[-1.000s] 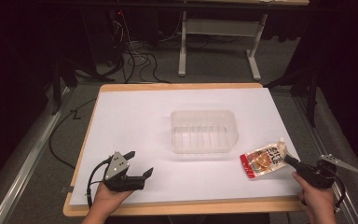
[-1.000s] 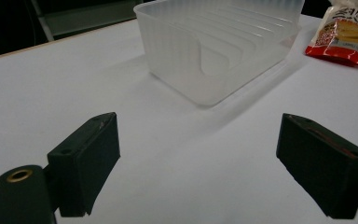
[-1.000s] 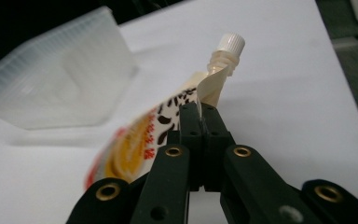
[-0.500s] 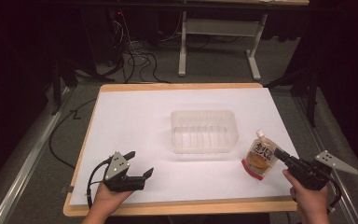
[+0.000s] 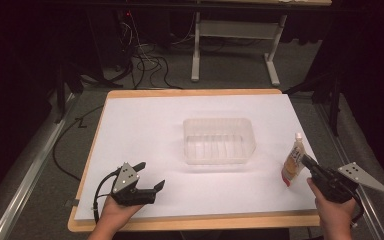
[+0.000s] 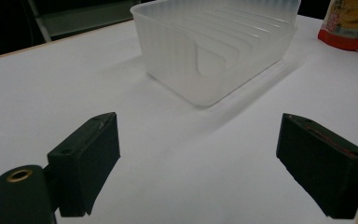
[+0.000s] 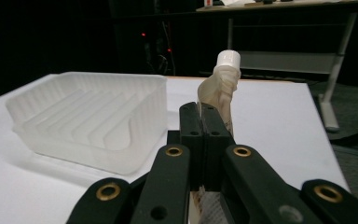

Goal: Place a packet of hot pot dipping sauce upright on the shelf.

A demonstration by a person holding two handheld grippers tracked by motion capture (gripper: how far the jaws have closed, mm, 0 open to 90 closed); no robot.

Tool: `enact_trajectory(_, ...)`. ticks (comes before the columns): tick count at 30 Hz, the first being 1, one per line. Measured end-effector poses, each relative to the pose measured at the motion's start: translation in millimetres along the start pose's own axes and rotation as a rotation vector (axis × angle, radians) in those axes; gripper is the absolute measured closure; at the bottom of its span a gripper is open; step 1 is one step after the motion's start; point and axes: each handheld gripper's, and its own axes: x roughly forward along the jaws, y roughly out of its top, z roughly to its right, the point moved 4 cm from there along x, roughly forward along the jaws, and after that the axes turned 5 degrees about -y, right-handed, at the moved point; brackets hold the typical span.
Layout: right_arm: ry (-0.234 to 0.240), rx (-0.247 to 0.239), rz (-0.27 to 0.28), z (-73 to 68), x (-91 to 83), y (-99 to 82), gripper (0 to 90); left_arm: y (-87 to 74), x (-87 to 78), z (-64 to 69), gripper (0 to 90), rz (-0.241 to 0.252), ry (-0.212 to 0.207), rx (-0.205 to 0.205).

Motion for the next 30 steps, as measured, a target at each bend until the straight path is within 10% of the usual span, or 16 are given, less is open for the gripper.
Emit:
enact_trajectory(12, -0.020, -0.038, -0.083, -0.2, 9.1, -17.4, 62.6, -0.2, 0.0, 0.0, 13.9, -0.002, -0.002, 0.001)
enact_trajectory(22, -0.061, -0.012, -0.101, 8.1, 14.6, -31.1, 88.9, -0.1, 0.2, 0.2, 13.9, 0.000, -0.004, -0.002)
enact_trajectory(30, -0.054, 0.002, -0.085, 7.6, 15.5, -25.3, 90.0, 0.4, -0.8, 0.5, 13.9, 0.001, -0.005, 0.001)
